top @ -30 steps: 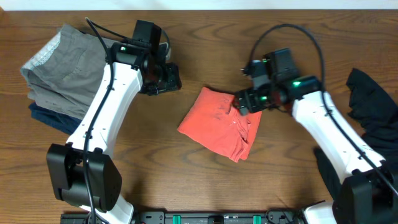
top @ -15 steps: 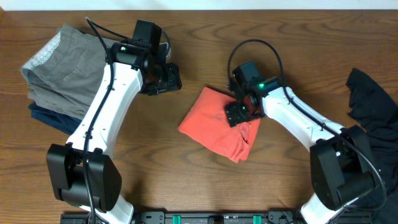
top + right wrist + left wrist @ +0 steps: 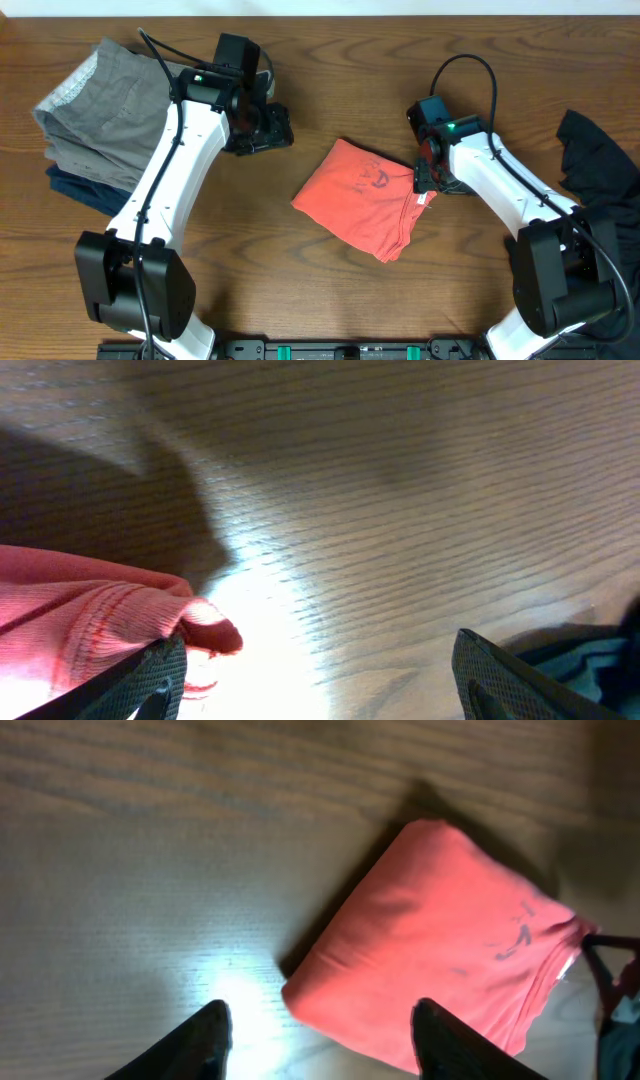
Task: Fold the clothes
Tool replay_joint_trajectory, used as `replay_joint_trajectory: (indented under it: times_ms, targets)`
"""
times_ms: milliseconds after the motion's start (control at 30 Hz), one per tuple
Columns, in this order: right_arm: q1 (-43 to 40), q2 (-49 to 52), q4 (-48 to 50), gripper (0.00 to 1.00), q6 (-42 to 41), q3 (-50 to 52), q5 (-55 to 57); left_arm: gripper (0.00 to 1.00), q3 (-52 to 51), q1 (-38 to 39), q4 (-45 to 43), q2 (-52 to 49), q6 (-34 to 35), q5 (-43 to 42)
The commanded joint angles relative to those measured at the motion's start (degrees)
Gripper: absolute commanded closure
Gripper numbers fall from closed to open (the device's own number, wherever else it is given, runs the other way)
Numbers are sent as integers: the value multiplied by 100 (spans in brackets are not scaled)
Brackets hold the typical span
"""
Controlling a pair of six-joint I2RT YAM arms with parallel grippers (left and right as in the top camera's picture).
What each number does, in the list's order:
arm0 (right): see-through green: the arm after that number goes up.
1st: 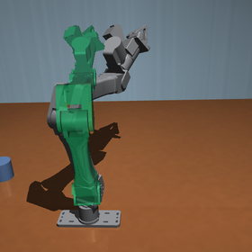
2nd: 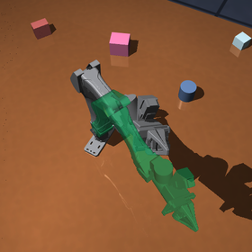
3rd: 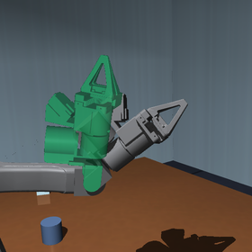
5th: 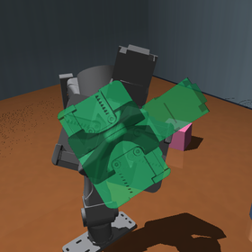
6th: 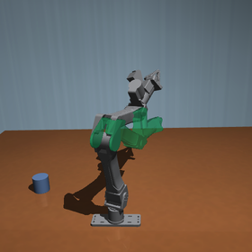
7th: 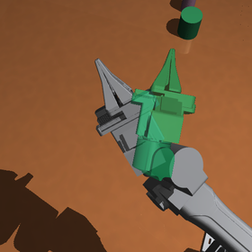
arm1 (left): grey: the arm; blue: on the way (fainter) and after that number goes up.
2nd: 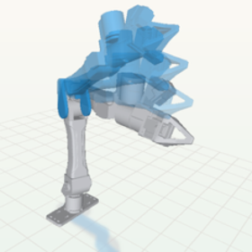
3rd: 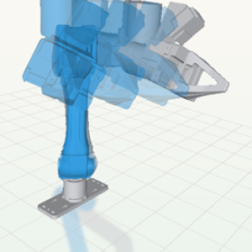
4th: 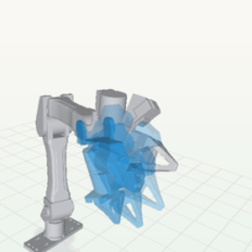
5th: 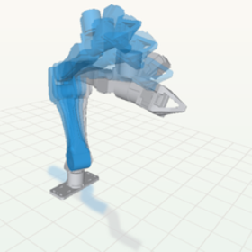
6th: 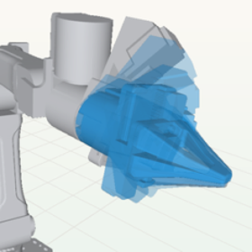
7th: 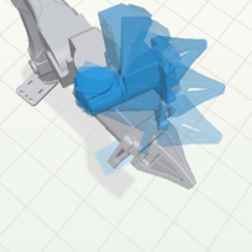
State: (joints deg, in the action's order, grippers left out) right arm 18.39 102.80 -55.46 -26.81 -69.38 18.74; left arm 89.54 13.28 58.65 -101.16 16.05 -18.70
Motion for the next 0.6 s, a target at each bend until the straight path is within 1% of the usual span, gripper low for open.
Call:
replay_joint_trajectory:
  times_ms: [0,33,133,167,300,400,500,567]
  targets:
    - [-68,-131,46,17,-70,-68,79,36,-24,-9,216,-46,-96,33]
    - [-72,-136,87,16,-13,-76,-13,35,-24,-7,291,-55,-94,31]
    - [-72,-146,212,16,437,-236,-542,26,-63,20,479,-94,-72,26]
    - [-74,-157,216,16,549,-323,-660,25,-109,39,476,-107,-74,-15]
    - [-127,-166,223,16,619,-691,-680,24,-420,177,345,-153,212,-33]
    - [-219,-166,439,15,909,-835,-752,24,-745,369,155,-157,337,-83]
    - [-297,-120,638,16,1040,-833,-785,24,-1088,603,-168,-157,339,-522]
    - [-341,-37,660,16,1119,-809,-837,25,-1329,787,-455,-157,494,-669]
